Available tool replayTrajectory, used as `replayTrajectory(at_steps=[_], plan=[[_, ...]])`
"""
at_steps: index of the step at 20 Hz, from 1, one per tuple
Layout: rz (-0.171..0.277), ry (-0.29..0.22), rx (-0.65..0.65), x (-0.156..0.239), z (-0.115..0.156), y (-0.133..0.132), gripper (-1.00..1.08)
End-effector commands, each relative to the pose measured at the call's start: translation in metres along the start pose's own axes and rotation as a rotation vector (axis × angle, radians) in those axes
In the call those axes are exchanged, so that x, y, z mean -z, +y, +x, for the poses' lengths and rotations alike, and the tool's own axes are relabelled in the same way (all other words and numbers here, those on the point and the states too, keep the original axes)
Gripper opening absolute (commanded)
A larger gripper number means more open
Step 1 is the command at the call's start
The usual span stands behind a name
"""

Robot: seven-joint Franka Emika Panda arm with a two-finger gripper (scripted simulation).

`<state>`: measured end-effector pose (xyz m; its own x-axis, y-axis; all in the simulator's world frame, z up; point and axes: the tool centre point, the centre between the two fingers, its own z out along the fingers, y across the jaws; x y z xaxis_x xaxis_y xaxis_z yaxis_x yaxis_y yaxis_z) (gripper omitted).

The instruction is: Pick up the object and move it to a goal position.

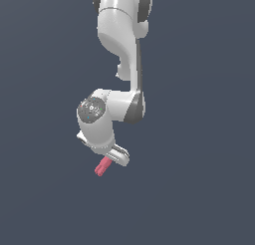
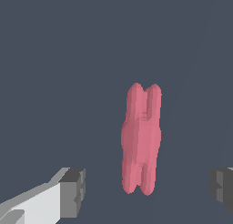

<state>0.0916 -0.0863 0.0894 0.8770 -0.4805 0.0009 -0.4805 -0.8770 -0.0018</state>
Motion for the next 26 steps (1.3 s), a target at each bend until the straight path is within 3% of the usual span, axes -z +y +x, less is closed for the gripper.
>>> replayTrajectory(at_steps=[1,12,21,26], plan=[[-0.001,0.0,-0.036,-0.008,0.007,0.003,1.0],[-0.002,-0.002,-0.07,-0.02,0.012,0.007,1.0],[-0.002,-0.001,-0.074,-0.063,0.011,0.008,1.0],[-0.002,-0.001,-0.074,-0.068,0.013,0.007,1.0]])
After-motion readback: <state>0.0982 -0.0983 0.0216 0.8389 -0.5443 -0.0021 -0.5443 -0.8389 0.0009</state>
